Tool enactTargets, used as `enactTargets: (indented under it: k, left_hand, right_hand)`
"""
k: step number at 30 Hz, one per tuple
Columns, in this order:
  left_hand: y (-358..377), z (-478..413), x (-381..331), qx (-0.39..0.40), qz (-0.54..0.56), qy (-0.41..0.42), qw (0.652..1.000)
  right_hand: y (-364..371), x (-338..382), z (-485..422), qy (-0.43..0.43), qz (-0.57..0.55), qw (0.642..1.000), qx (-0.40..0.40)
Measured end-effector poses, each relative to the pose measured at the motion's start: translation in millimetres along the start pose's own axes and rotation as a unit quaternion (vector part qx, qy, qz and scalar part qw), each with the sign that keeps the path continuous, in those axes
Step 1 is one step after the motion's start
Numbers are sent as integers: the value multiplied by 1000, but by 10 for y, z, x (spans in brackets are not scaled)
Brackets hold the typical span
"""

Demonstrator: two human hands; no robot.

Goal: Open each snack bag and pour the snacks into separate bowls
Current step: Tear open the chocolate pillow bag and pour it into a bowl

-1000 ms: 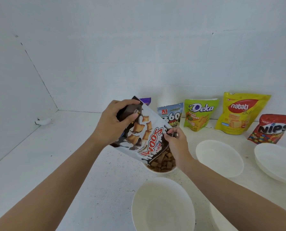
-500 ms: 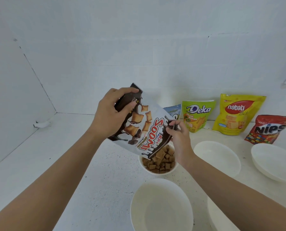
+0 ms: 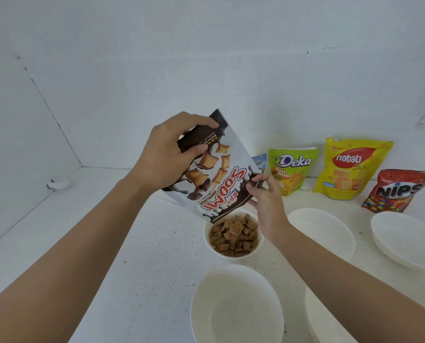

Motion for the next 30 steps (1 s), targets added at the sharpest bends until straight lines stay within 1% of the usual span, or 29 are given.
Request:
enactTargets:
  k: [2,4,7,9,13,15,16,18,20,21,22,24,27,29,30]
  left_hand:
    - [70,7,35,22,-3,-8,1000]
    - [196,53,88,46,-5,-15,999]
    - [365,134,173,73,21,-36,996]
    - [375,142,184,65,31,-45,996]
    - [177,79,155,4,35,-59,998]
    - [116,62,133,-2,39,-60,997]
    - [128,60,136,14,45,-64,997]
    - [256,80,160,90,46,-64,993]
    - [452,134,184,186,0,-38,982]
    - [536,168,198,222,-21,-25,975]
    - [586,190,202,239,-28,-14,970]
    - [575,168,175,224,-26,8,974]
    - [390,58,105,156,-30,30,987]
    - [271,-4,118,123,-15,21,992]
    - [239,-14,149,118,10,6,993]
  right_hand:
    - [-47,-79,37,22,16,1000,-2]
    - [-119,-255,82,68,32,997,2]
    - [-207,-465,124,122,39,992,3]
    - [-206,-455,117,117,36,992,1]
    - [-115,-259,65,48,31,998,6]
    - [-105,-225,55,31,33,999,1]
    - [-113,-242,58,32,41,999,-4]
    - [-164,-343,72,54,58,997,-18]
    - [-217,-466,89,88,47,995,-27]
    - [-237,-521,90,103,41,993,-30]
    - [-246,-553,87,115,41,992,-31]
    - [-231,-555,72,124,40,991,-32]
    - [-196,-404,27,88,25,995,-33]
    - [-184,-290,15,59,9,998,-33]
    - [-187,-262,18,53,4,998,-34]
Point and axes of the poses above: each hand's wrist, its own z-axis away from the middle knuckle, its own y-axis out of the palm, x = y × z, the point moved 9 cm from there along -z, towards the middle knuckle, and after that the axes turned 8 degrees about x, right-handed, at the moved point
